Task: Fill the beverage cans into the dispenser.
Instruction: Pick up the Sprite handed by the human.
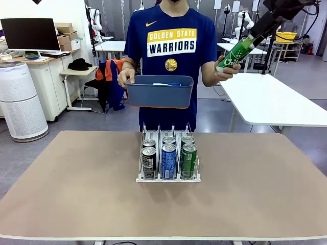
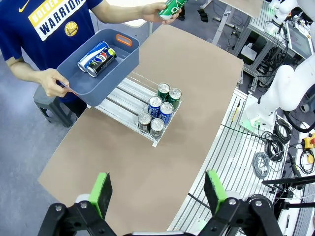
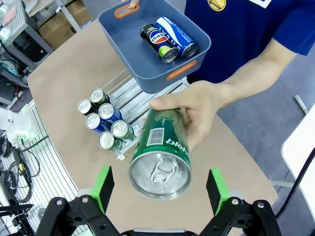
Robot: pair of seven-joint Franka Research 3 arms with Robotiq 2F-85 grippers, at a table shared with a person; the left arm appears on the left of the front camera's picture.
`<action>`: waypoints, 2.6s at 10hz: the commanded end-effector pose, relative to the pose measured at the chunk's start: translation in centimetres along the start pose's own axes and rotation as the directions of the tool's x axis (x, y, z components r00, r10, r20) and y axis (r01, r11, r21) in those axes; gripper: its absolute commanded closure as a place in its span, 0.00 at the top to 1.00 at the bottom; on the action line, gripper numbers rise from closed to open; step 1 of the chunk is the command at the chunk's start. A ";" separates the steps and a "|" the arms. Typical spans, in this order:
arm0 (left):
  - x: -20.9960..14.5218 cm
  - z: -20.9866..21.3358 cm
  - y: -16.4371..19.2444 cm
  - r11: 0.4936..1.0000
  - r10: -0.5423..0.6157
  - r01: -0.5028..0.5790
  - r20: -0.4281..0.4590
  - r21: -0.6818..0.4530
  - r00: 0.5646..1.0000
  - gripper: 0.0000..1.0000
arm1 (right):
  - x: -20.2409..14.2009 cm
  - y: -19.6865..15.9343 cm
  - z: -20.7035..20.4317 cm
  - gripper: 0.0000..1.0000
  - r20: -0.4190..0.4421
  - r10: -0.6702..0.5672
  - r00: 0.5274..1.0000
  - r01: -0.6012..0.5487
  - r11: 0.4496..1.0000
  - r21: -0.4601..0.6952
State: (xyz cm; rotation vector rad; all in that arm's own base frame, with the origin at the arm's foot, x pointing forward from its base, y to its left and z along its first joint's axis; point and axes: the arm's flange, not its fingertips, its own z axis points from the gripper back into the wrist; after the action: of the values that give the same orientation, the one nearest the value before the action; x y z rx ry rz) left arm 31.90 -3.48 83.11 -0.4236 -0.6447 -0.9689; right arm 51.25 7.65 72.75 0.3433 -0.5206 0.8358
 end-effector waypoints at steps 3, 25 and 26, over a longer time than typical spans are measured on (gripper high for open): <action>-0.2 0.0 0.0 1.000 -0.001 0.001 -0.002 0.012 1.000 1.00 | -0.1 -0.2 -1.4 1.00 0.019 0.030 0.999 -0.031 0.998 0.056; -0.2 0.0 0.0 1.000 -0.001 0.001 -0.002 0.012 1.000 1.00 | 0.4 0.0 -2.3 0.00 0.052 0.055 0.997 -0.064 0.983 0.171; -0.2 0.0 0.0 1.000 -0.001 0.001 -0.002 0.012 1.000 1.00 | 0.4 -0.4 -2.6 0.00 0.028 0.040 0.999 -0.042 0.995 0.090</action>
State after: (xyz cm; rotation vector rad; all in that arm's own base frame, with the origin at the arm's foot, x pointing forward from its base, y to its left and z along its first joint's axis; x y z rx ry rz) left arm 31.90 -3.48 83.11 -0.4235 -0.6447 -0.9689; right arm 52.43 8.96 70.80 0.4416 -0.5117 0.9001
